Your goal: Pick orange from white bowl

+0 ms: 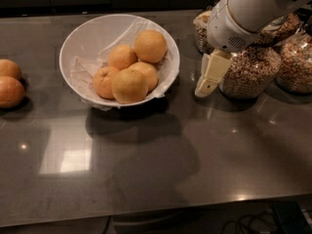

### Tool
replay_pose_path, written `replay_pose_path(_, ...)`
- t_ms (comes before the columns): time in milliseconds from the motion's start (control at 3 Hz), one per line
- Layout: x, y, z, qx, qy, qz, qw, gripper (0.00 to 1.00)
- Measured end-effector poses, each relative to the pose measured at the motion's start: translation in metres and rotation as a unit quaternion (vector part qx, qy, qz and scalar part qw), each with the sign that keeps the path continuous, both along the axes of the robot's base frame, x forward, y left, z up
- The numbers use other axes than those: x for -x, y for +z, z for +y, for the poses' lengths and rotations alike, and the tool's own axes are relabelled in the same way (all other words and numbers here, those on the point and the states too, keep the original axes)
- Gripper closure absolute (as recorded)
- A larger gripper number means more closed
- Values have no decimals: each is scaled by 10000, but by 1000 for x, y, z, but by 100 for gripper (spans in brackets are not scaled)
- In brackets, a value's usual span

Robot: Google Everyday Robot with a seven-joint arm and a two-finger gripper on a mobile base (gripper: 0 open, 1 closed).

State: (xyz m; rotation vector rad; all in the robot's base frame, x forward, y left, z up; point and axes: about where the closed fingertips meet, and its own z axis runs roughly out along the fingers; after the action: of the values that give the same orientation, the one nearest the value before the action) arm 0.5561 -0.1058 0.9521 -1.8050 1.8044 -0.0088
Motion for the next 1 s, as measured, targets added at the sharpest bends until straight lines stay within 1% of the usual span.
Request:
replay_pose_path(333,-17,9,21,-289,324,-139,9990,0)
replay_pose_path(667,-17,9,21,-290,326,-141,9989,0)
replay_pose_path(1000,-27,9,30,-394,490,-304,9976,0)
